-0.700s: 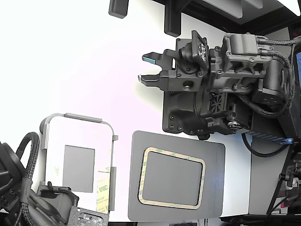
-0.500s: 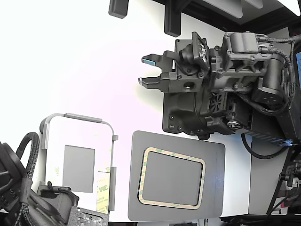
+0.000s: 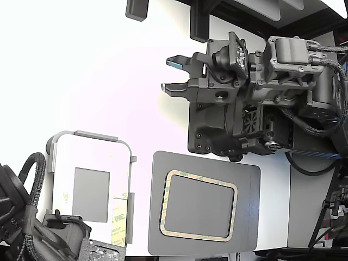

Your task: Peel off protective film from adhesive tape.

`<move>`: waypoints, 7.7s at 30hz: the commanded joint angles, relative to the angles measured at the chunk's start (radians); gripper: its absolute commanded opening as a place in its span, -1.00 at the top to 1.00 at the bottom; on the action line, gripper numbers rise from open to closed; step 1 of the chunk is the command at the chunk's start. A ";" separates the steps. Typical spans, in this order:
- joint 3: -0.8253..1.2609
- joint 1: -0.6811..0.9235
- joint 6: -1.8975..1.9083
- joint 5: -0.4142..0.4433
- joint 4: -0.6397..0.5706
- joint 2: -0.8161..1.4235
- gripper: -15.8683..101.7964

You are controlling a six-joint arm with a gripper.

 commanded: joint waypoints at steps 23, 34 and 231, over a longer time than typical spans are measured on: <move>-0.091 0.399 -1.052 0.207 -0.114 -0.206 0.91; -0.069 0.408 -1.408 0.006 -0.291 -0.325 0.89; -0.393 0.706 -1.805 -0.005 -0.494 -1.032 0.88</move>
